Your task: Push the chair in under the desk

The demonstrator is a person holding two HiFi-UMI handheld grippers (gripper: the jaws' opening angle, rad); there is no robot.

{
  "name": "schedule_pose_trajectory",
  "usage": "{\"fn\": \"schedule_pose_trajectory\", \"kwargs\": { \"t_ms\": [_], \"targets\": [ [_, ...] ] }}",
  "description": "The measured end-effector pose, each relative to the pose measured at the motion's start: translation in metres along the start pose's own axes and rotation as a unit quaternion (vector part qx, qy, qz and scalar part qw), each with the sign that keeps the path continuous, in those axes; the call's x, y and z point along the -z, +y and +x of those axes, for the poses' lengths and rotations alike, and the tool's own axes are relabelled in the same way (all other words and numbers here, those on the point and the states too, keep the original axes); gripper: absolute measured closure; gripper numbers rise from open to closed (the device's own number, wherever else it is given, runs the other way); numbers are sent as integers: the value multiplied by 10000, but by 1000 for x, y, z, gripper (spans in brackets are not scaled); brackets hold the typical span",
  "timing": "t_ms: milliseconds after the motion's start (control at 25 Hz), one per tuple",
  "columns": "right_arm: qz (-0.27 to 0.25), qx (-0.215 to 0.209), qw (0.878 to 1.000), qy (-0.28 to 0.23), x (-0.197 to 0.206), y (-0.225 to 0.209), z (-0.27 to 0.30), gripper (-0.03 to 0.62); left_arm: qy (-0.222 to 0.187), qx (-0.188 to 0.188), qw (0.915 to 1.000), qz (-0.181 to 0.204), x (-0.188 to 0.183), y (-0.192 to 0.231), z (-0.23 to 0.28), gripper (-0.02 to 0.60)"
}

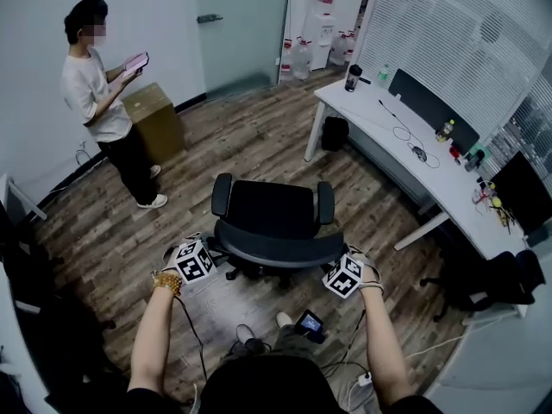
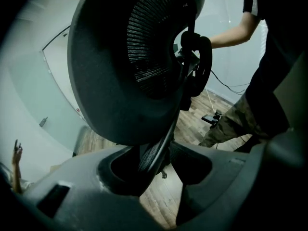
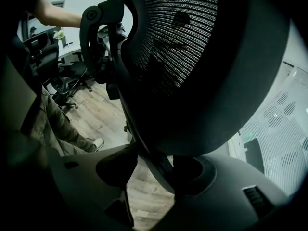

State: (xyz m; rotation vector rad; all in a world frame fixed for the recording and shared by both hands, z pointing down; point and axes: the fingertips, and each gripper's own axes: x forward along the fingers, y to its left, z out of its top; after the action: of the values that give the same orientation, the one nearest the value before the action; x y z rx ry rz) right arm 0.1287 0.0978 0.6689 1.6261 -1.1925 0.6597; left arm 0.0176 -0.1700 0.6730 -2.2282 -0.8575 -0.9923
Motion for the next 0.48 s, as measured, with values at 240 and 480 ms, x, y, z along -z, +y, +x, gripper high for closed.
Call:
{"fn": "schedule_pose_trajectory", "kwargs": {
  "t_ms": [240,480],
  "targets": [
    [377,152,9991,119,31,7,-15,359,-56,268,9991,319,-25,-3,18,371],
    [678,303,9969,262,60,13,-32,361,-150,458,9970,605,-49,-11,34,368]
  ]
}}
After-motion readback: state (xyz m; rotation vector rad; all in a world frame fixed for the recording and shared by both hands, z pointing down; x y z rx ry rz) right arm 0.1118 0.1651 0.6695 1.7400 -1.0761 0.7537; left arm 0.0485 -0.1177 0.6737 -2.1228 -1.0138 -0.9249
